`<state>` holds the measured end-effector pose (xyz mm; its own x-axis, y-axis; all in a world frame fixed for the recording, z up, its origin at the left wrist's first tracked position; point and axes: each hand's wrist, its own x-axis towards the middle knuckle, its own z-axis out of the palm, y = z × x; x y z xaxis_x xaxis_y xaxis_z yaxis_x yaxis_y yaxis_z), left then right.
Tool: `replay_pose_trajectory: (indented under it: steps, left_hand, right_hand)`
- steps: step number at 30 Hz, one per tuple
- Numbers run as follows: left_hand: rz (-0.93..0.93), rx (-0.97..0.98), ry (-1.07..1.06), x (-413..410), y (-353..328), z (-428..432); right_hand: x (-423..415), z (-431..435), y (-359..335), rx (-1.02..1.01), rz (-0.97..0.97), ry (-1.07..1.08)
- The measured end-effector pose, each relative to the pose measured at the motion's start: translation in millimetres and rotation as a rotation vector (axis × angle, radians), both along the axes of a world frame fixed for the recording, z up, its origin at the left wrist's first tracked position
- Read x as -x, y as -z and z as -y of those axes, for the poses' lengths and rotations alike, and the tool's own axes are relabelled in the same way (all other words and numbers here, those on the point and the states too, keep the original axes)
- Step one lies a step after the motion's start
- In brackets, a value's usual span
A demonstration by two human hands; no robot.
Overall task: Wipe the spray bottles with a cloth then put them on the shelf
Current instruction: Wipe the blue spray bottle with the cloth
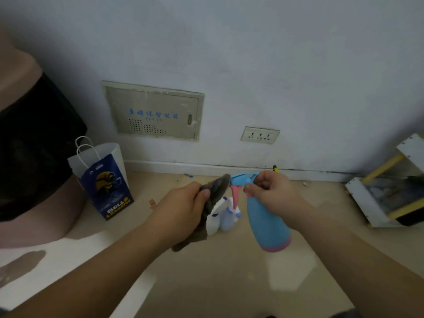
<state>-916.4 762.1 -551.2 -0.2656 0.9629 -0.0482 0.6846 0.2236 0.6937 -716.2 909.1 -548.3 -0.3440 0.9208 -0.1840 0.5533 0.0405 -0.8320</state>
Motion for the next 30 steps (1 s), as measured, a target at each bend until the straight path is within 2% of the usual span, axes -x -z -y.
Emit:
replay_pose_trajectory:
  steps: [3, 6, 11, 14, 19, 24, 30]
  left_hand:
    - [0.142, 0.022, -0.077, -8, -3, 0]
    - [0.329, 0.135, -0.154, -16, -5, -3]
    - [0.647, 0.281, -0.177, -25, -4, -26]
    - [0.611, 0.307, -0.167, -40, 25, -36]
    - [0.754, 0.334, -0.431, -65, 86, -75]
    - [0.897, 0.389, -0.441, -84, 133, -108]
    - [0.840, 0.325, -0.441, -90, 169, -134]
  right_hand:
    - [2, 1, -1, 0.047, -0.111, 0.124]
    - [-1, -8, -8, 0.163, -0.296, 0.283]
    - [-20, -35, -4, 0.232, -0.339, 0.364]
    - [-37, -44, 29, 0.235, -0.322, 0.399]
    - [-52, -66, 124, 0.253, -0.234, 0.498]
    - [-50, -99, 200, 0.178, -0.159, 0.539]
    - [-38, -113, 249, 0.175, -0.078, 0.513]
